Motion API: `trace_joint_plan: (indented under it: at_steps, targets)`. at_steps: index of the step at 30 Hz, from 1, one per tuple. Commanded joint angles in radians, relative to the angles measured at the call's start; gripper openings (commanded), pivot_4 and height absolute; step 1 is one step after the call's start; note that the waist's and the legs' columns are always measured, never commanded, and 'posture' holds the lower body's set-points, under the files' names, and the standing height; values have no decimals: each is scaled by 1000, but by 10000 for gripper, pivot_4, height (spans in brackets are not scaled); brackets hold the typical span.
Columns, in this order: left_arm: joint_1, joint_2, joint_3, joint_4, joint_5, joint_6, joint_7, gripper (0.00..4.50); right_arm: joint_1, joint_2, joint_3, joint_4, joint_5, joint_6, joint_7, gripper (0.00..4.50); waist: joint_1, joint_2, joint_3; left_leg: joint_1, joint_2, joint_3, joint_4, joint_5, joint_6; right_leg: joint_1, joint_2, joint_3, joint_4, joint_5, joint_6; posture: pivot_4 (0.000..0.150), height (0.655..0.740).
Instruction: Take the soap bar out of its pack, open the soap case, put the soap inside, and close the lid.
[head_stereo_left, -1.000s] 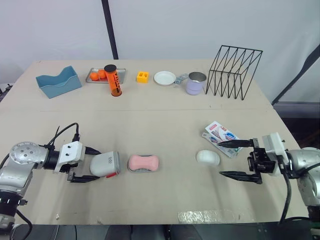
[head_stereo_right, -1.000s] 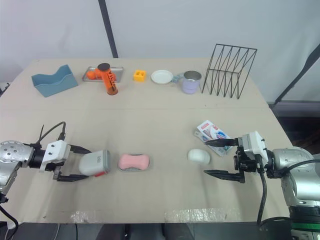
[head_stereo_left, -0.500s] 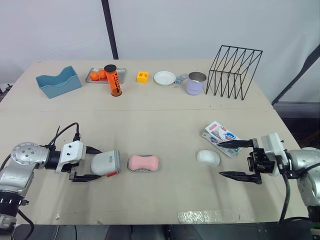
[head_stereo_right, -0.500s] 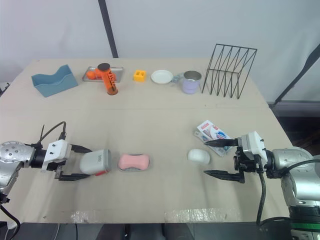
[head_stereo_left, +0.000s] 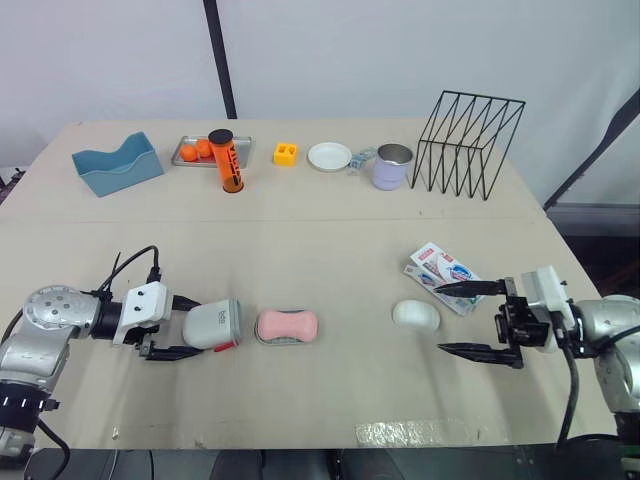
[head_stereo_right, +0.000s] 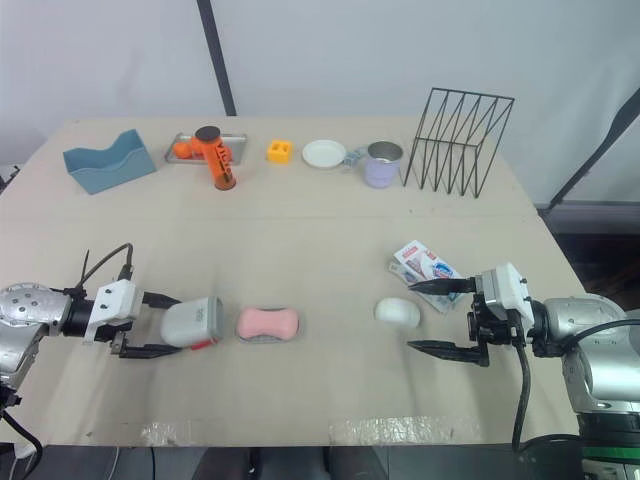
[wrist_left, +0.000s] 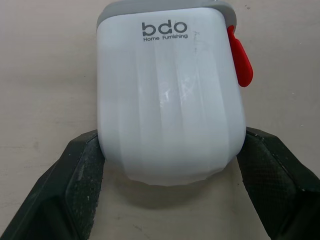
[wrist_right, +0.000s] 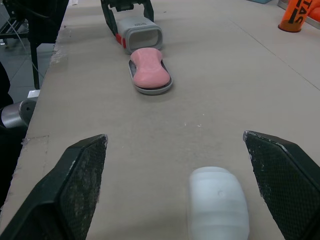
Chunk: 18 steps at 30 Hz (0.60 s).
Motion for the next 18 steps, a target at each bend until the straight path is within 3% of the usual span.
trace_joint_plan:
  at_steps: [1,8,18]
  targets:
    - [-20,4,6,12,-1,-27,-12,36309,3,-23,9,-40,-6,-6,-3,45000,0,0,0,0,0,0,0,0,0,0,0,0,0,0,0,1500,7400]
    - [-35,13,6,-5,-24,-25,-52,36309,-77,-39,112,-217,4,184,-112,45000,-4,0,0,0,1,0,0,0,0,0,1,0,1,0,-1,1500,7400]
    - [-26,12,-2,-45,-20,-30,-72,36309,-245,4,378,-413,-116,399,-296,45000,0,0,0,-1,1,-1,0,0,0,-1,1,-1,0,-1,1,1500,7400]
